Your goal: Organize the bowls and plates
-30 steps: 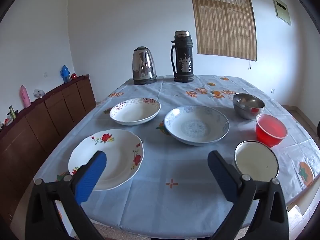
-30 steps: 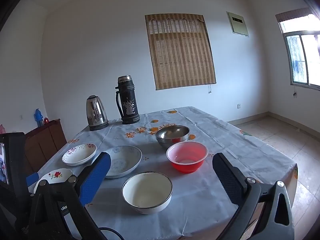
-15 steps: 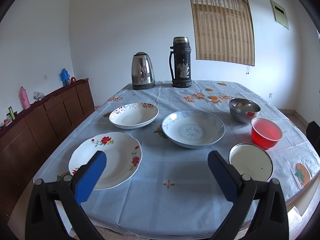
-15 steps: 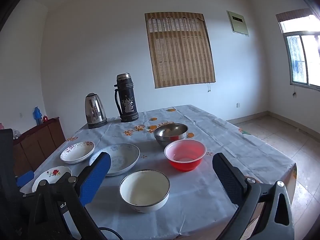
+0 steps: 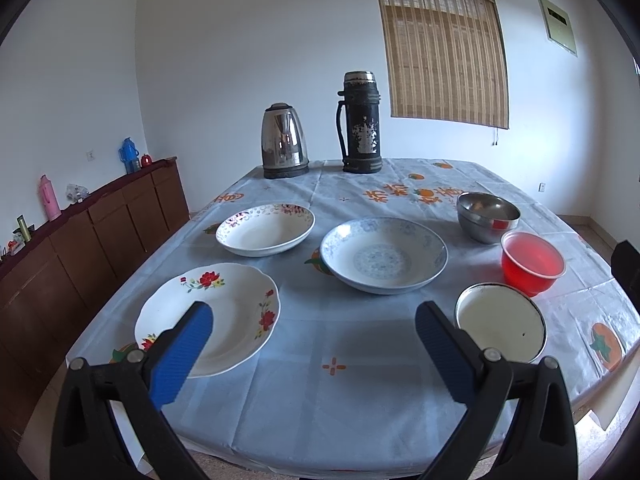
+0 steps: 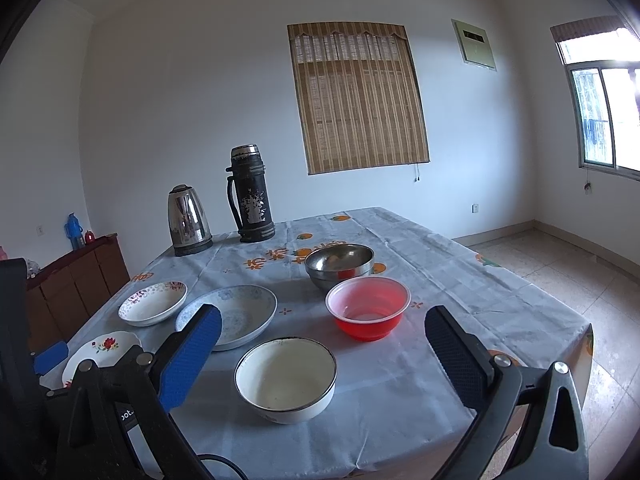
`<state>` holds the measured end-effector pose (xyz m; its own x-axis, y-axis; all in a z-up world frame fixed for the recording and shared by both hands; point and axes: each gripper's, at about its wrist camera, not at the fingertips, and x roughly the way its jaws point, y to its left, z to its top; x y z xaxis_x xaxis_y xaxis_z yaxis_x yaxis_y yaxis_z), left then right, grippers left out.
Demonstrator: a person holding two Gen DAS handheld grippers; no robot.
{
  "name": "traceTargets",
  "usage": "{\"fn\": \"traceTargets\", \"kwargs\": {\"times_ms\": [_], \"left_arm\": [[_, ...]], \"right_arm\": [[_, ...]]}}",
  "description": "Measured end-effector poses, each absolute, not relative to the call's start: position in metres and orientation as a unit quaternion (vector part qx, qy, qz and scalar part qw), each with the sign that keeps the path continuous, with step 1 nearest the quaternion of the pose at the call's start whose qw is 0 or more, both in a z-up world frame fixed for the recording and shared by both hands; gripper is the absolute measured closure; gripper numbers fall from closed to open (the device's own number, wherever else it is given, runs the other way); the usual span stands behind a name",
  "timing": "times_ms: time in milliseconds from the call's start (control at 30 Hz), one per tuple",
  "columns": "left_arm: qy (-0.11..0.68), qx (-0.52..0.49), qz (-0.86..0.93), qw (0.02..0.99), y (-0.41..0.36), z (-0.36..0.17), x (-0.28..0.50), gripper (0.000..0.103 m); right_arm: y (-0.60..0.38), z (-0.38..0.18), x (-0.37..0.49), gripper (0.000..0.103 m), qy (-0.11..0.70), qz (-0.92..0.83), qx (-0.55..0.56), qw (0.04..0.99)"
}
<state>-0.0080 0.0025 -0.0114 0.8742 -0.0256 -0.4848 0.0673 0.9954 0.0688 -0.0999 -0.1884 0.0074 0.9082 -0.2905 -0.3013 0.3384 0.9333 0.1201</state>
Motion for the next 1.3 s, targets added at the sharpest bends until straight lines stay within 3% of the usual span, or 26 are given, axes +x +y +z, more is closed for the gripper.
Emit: {"fn": "traceTargets", "kwargs": {"times_ms": [1300], "left_arm": [[0.259,0.042,-0.028,0.965,-0.0013,-0.0125,-0.0045,0.000]], "right_arm": [[-0.1885,0.0059,-0.0984,0.001,0.145,-0.162,0.085,0.972]]}}
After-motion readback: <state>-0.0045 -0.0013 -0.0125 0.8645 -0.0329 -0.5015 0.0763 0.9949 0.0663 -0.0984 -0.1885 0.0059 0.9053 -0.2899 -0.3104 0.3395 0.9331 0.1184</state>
